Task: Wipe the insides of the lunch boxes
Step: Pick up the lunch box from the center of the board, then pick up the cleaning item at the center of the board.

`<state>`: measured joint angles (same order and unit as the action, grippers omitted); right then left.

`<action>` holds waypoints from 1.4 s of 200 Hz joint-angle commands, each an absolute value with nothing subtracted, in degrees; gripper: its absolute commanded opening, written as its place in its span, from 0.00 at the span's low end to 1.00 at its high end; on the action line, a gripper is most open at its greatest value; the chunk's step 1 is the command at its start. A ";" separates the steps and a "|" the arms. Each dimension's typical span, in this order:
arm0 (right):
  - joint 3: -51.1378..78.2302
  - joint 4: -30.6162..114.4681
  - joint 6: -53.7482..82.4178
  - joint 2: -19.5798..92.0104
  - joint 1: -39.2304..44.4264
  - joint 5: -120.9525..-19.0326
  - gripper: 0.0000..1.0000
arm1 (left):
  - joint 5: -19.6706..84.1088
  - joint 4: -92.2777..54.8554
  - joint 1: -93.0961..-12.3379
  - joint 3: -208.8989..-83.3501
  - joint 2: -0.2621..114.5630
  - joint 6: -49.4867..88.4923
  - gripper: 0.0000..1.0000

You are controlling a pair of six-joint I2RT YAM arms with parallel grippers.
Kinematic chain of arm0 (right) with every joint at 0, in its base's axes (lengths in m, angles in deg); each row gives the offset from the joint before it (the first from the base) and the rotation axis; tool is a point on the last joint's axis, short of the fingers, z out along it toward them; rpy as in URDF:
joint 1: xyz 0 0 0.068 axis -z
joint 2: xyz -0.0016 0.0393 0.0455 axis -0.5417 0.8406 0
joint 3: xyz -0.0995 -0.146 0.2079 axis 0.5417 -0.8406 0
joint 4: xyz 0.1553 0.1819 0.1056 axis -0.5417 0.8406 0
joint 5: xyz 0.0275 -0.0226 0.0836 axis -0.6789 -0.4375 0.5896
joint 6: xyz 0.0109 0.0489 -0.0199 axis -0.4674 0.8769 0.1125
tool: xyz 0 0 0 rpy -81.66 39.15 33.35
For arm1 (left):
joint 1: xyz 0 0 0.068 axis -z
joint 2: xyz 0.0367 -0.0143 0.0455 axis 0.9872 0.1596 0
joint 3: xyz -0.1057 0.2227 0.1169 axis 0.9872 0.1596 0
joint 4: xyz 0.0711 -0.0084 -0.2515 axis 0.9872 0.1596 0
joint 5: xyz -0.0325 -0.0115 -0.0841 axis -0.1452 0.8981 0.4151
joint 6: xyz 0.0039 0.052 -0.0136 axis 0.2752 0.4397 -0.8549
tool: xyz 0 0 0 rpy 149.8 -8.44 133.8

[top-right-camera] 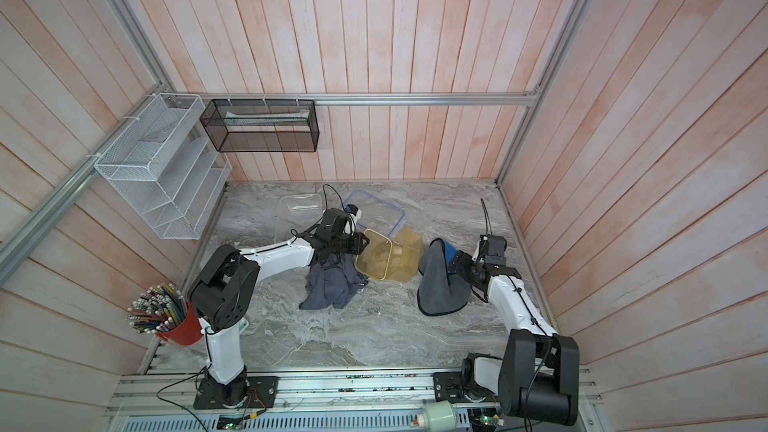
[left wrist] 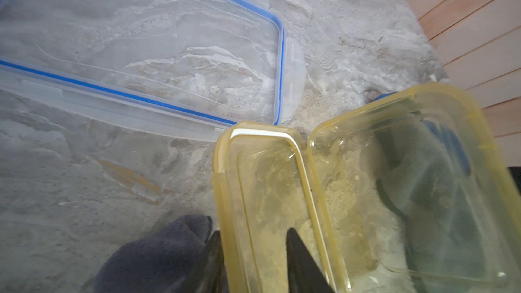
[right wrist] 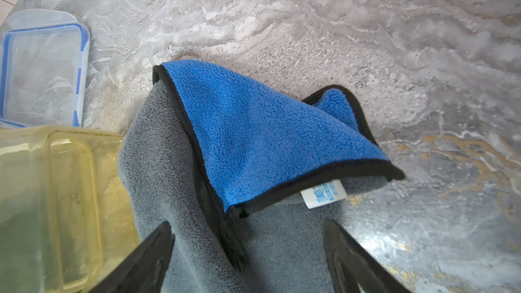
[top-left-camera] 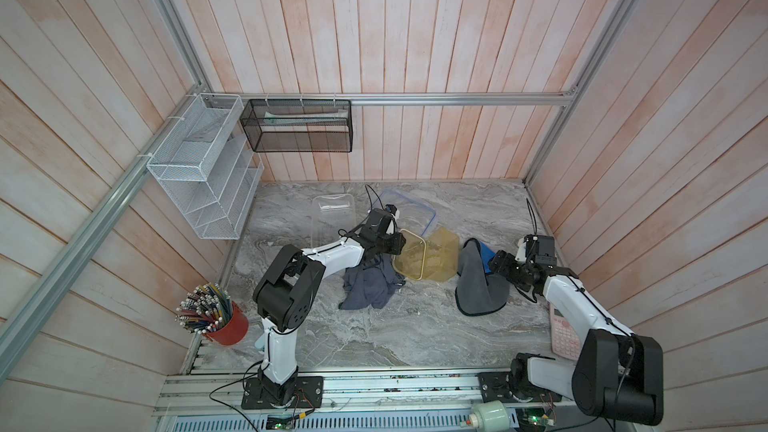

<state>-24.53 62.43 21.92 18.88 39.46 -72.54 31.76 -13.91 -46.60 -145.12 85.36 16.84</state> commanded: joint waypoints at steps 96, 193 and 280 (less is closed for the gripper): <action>-22.04 65.36 24.57 24.17 37.46 -71.96 0.87 | 41.10 -24.95 -49.10 -142.06 80.51 12.63 0.03; -19.96 66.19 23.31 26.09 33.64 -75.09 0.88 | 36.66 -19.33 -49.92 -142.66 76.83 12.81 0.00; -18.32 63.16 24.03 35.90 33.06 -75.79 0.91 | 37.70 -10.38 -49.92 -146.13 70.18 15.44 0.00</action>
